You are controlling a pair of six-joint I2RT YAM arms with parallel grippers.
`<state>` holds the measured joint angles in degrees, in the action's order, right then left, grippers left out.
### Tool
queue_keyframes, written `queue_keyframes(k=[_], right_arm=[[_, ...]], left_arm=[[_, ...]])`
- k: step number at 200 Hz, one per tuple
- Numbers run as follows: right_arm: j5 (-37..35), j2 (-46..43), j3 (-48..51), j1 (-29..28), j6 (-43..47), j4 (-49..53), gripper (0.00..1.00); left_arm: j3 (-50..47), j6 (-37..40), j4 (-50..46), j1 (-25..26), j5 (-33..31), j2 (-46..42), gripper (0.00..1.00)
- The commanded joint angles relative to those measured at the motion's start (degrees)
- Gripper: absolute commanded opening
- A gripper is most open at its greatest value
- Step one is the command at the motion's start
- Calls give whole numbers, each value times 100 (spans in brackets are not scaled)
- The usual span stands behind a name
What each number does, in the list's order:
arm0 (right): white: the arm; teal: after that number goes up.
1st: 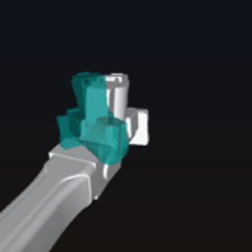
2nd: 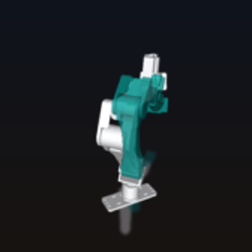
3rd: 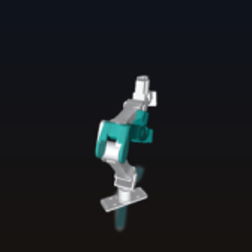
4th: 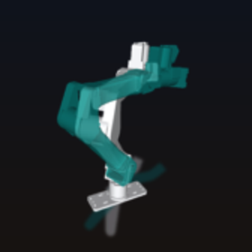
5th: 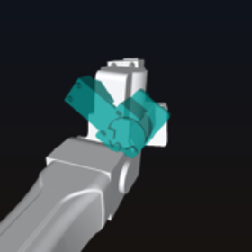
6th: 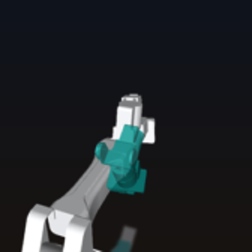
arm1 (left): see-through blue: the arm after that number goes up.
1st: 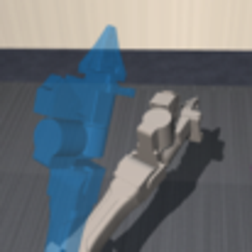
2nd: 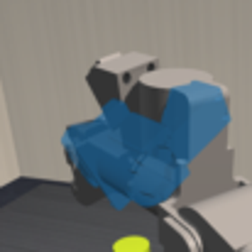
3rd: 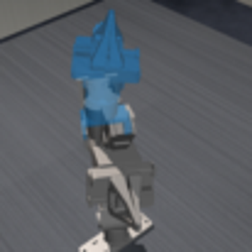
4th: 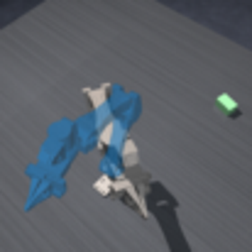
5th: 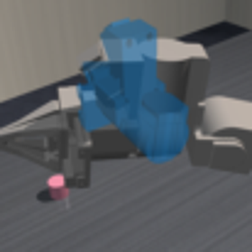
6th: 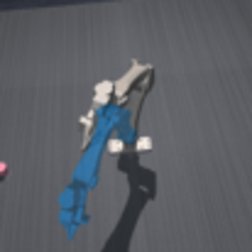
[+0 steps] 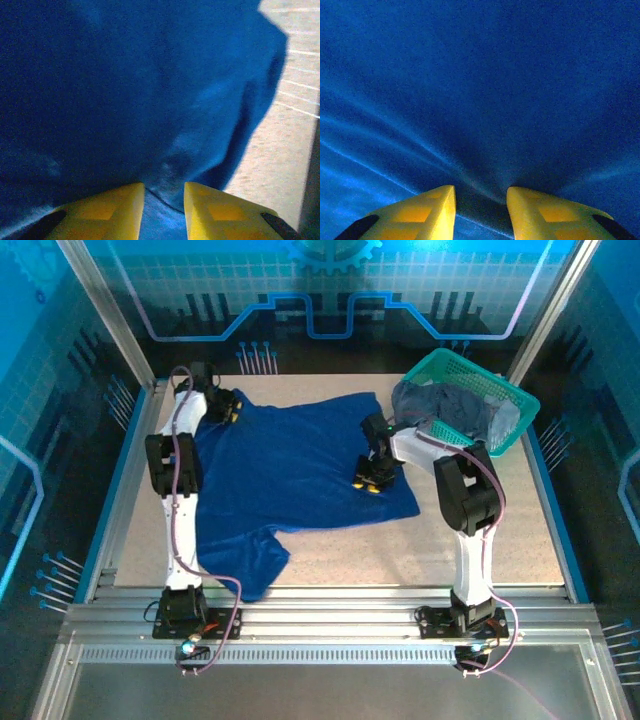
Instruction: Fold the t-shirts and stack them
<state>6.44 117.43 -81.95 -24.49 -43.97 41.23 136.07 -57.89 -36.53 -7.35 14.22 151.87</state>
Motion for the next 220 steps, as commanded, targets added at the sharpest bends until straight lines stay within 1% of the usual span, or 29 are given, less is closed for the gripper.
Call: queue_keyframes(k=[1,17,32,48,65,76,85,94,100,102,104,105,110,117,128,136,147,163,176,181,188,206,212,220], right_arm=[[17,124,444,-299,-601,306,37],[39,160,401,-253,-891,134,37],[104,334,152,-135,-1063,97,37],[227,587,-195,26,-1206,76,38],[358,663,-485,137,-1161,-77,39],[192,557,-723,155,-888,-2,41],[-68,396,-910,141,-619,158,43],[-264,174,-963,153,-405,233,45],[-341,-1,-945,165,-298,245,46],[-377,-69,-930,164,-262,251,46],[-397,-130,-909,175,-233,253,47],[-406,-157,-892,178,-221,258,47],[-454,-342,-824,188,-162,262,49],[-502,-572,-678,204,-111,271,52],[-520,-970,-384,230,-85,291,55],[-516,-1247,-123,240,-99,299,56],[-483,-1647,314,243,-139,282,57],[-378,-2187,961,247,-189,263,56],[-279,-2571,1372,231,-137,275,55],[-231,-2686,1487,221,-102,301,54],[-136,-2826,1617,215,-13,323,54],[176,-3026,1845,162,269,386,54],[256,-3102,1925,140,364,381,54],[385,-3189,2045,121,471,357,54]], left_arm=[[471,-29,219,202,378,599,31],[1083,-215,506,243,529,1021,32],[1727,-565,869,252,765,1479,36],[1924,-817,1434,250,830,1686,42],[1955,-659,1672,235,794,1496,49],[1970,-250,1270,235,599,1076,53],[1733,141,827,242,307,448,56],[841,462,889,288,-7,-471,59],[-42,558,1118,319,-278,-1169,68],[-337,568,1220,332,-314,-1553,71],[-646,575,1305,338,-440,-1655,75],[-794,571,1341,343,-440,-1912,76],[-1422,576,1446,342,-573,-2412,79],[-1972,599,1111,319,-767,-2998,79],[-2595,711,201,290,-966,-3715,79],[-3227,852,-227,302,-1021,-4327,78],[-4351,834,-714,320,-1103,-5192,73],[-6054,584,-1504,337,-1092,-6412,65],[-7266,301,-2193,477,-1294,-7358,61],[-7744,112,-2360,568,-1352,-7713,59],[-8413,-113,-2418,640,-1264,-8205,56],[-9603,-678,-2620,700,-959,-9195,48],[-9834,-793,-2675,694,-909,-9424,46],[-9995,-900,-2808,687,-1001,-9642,44]])
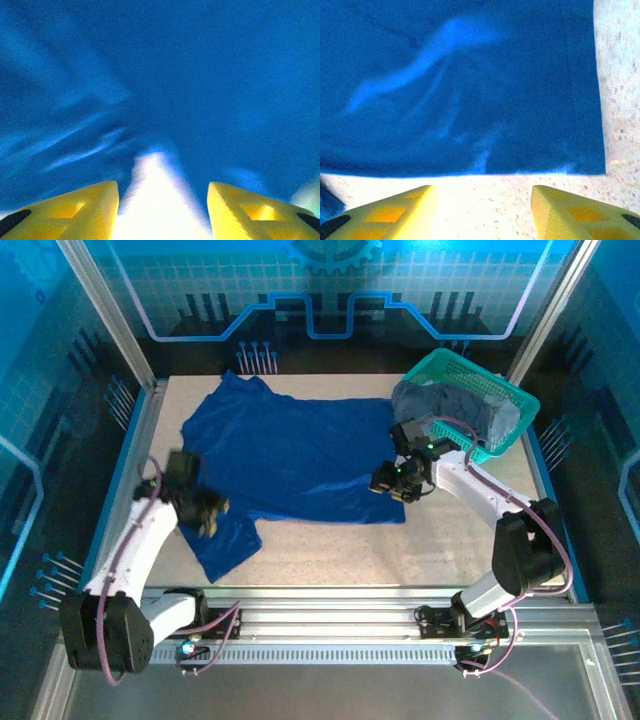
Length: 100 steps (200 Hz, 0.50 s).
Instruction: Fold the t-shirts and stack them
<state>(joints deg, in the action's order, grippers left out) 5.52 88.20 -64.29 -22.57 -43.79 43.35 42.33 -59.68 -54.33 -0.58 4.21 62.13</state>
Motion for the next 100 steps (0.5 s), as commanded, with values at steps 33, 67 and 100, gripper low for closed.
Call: queue_keyframes(k=[33,67,100], right_arm=[[1014,-391,621,-31,673,73,54],[1109,-413,737,24,705,-10,54],[1207,-493,835,45,714,-70,54]], left_arm=[[-1007,-908,-1118,22,-46,-701,41],[-1438,-1115,-712,23,-158,-688,47],[-1600,-990,-14,23,-436,-282,50]])
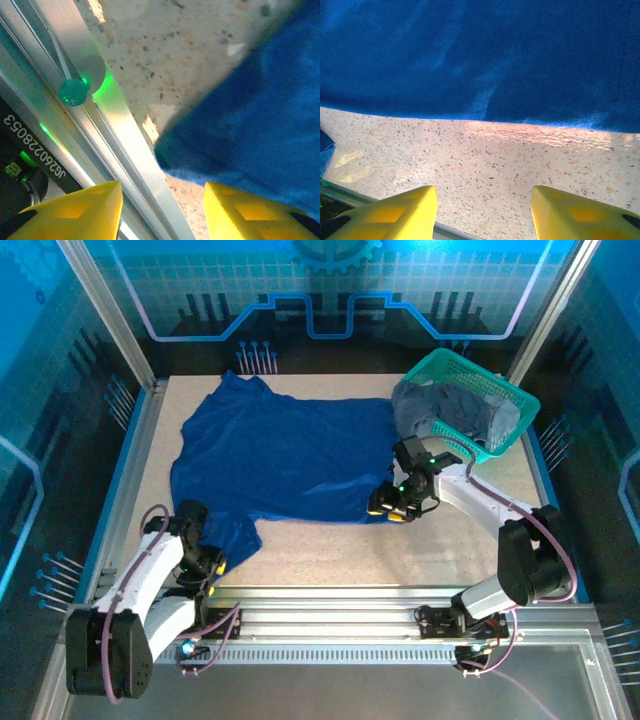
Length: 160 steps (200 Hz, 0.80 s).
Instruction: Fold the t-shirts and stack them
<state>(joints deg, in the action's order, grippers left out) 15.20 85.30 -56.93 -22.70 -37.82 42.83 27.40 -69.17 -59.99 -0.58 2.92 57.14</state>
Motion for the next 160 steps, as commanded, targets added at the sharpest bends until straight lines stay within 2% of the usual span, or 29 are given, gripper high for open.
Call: queue_keyframes(k=[1,27,54,79,102,132,160], right_arm=[[238,-209,105,61,122,-14,54],[264,-355,240,88,163,24,54],[260,-461,348,158,188,72,54],[-36,-496,410,239,83,255,54],[-580,-573,545,440,-259,524,54],[-763,-677,932,833,-810,275,55],[-516,-366,1053,935,-1113,-238,54]], left_arm=[[-109,-43,573,23,-317,226,50],[-63,77,1126,23,-544,447,50],[-143,265,1524,23,-547,546,39],[-203,327,1634,27,-451,633,25],[-28,317,1322,30,-530,395,0],[454,154,522,58,-942,-175,0],[608,110,249,58,-983,-362,0]])
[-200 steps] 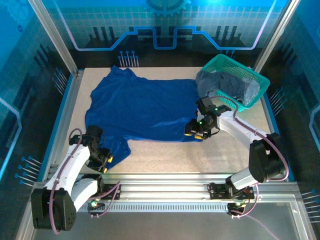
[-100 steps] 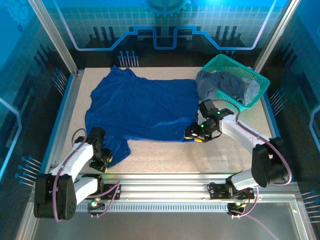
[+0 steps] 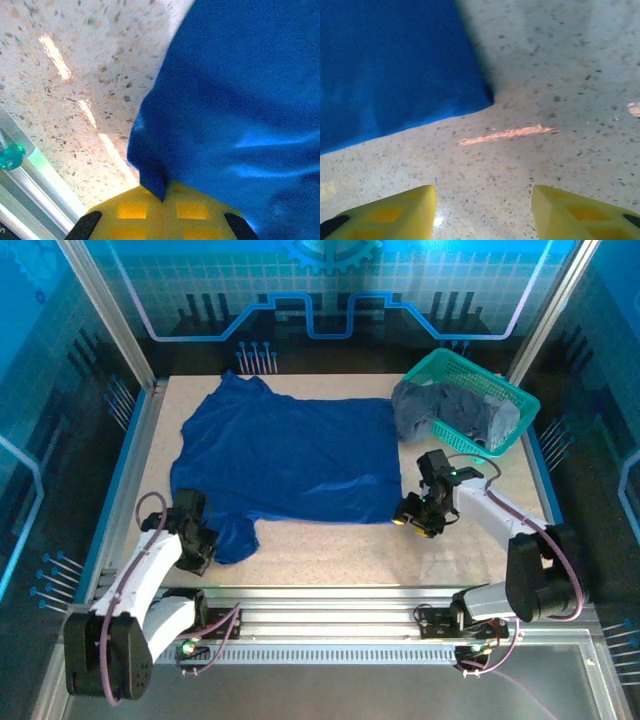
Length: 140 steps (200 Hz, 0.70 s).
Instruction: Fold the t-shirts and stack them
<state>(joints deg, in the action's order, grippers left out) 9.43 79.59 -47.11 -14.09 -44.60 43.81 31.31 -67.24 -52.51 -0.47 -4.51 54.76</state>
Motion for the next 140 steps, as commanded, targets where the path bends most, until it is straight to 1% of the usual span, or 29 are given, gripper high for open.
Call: queue_keyframes(k=[1,29,42,72,96,114,118,140], right_arm=[[69,227,71,78,-440,-359,54],[138,619,52,63,-467,-856,49],[97,776,-79,55,-415,-907,46],[5,1115,-184,18,-416,-999,44],[-17,1357,-276,-18,-427,-1115,39],[-118,1488,-298,-98,-396,-1165,32],[-148,1522,-472,-120,-378,-1152,29],[-311,1655,-691,-189,-269,-1071,18]], left_arm=[[221,-76,-498,47,-237,-124,0],[216,-61,-536,56,-239,-227,0],[218,-46,-582,56,-269,-297,0],[240,25,-635,56,-269,-394,0],[313,46,-703,56,-303,-450,0],[396,67,-750,56,-339,-460,0],[413,68,-760,56,-344,-466,0],[527,31,-896,56,-437,-547,0]])
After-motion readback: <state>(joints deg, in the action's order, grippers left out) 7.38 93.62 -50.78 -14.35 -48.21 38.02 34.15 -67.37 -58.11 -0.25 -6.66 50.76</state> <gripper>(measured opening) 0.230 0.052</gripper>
